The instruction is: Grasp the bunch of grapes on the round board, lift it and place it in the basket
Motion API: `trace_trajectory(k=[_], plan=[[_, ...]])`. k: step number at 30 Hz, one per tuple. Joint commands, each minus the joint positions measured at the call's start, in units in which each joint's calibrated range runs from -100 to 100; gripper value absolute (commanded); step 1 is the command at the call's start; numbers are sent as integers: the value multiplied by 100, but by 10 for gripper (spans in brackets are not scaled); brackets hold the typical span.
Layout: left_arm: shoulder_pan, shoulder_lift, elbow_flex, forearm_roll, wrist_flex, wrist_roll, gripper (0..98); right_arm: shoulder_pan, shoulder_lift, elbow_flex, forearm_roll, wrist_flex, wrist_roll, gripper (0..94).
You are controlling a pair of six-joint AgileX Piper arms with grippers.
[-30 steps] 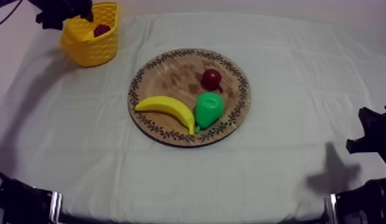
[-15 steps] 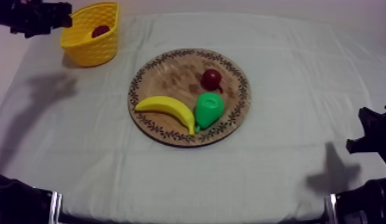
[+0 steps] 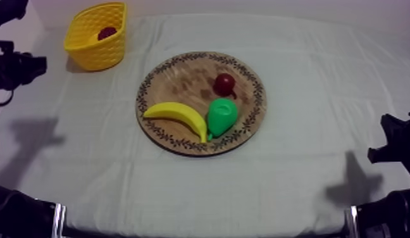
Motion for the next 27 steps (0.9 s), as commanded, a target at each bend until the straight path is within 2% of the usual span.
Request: trace_trajectory(k=[1,5,8,23,27], plan=[[-7,-686,418,0,2,-12,138,1,-2,-1,1,-1,1,5],[-12,-1405,930,21,-6,-20,43,1,-2,-1,1,-1,1,5],[-22,-1954,1256,28,-19,-30,15,1,-2,-1,1,-1,1,5],[-44,-4626,3198,92,-343,102,0,1,-2,-1,1,-1,1,5],[-56,-5157,3502,146,-413,1,0,1,-2,-1,1,-1,1,5]])
